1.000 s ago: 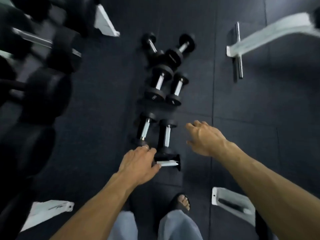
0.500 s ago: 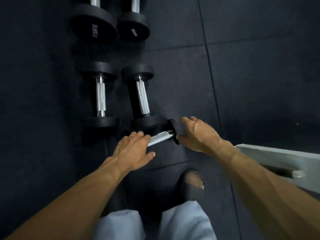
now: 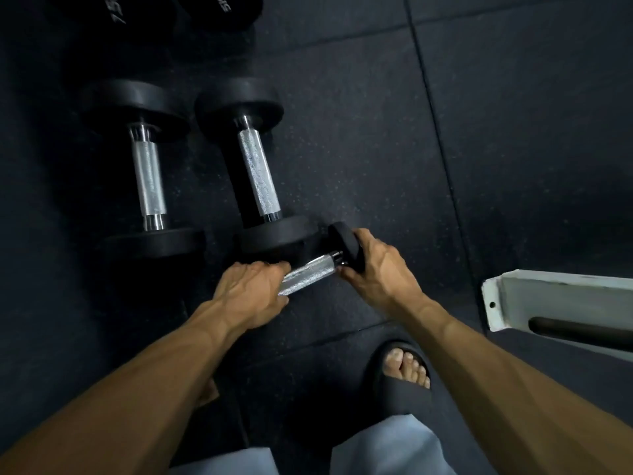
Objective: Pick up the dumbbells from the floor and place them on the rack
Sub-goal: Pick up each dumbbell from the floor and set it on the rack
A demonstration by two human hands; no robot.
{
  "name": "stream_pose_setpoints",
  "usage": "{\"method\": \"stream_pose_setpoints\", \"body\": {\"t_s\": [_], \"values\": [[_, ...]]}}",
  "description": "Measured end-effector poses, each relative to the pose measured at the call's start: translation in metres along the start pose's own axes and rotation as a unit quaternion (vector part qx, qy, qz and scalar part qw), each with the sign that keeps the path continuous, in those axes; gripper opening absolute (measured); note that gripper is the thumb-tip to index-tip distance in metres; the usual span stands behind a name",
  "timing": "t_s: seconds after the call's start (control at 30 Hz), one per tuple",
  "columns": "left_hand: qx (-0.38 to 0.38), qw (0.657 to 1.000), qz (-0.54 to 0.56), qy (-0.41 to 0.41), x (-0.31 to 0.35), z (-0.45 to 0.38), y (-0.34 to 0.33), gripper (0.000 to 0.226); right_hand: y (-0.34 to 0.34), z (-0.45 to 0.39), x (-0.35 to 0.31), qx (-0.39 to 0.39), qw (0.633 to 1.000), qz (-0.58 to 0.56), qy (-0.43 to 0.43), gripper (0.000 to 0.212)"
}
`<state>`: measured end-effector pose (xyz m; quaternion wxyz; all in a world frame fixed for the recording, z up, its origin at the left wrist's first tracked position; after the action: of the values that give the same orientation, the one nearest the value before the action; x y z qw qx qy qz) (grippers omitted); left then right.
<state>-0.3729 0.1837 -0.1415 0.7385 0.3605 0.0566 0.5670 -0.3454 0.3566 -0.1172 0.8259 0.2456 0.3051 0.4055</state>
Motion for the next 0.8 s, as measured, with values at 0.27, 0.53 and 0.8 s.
{"method": "stream_pose_setpoints", "body": {"t_s": [0.27,0.53,0.8], "values": [[0.016,0.999,0.04,0.001,0.02,0.033,0.013,0.036,0.024,0.015,-0.004,-0.009,0.999,-0.004,0.035,0.042],[0.065,0.994,0.088,0.028,0.05,0.106,0.087,0.04,0.119,0.069,-0.06,-0.003,0.993,0.043,0.108,0.034],[0.162,0.976,0.111,0.089,0.043,0.213,0.207,0.039,0.224,0.13,-0.174,0.039,0.975,0.073,0.207,0.026]]}}
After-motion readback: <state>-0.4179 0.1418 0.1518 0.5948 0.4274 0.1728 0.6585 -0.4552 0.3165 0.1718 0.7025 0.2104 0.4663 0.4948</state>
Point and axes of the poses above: each hand's wrist, its own z-axis away from the middle knuckle, its own y-axis out of the back of the hand, x = y × z, the point moved 8 cm from there along -z, towards the middle knuckle, and after that the axes turned 7 degrees about z, right-handed, at the moved point
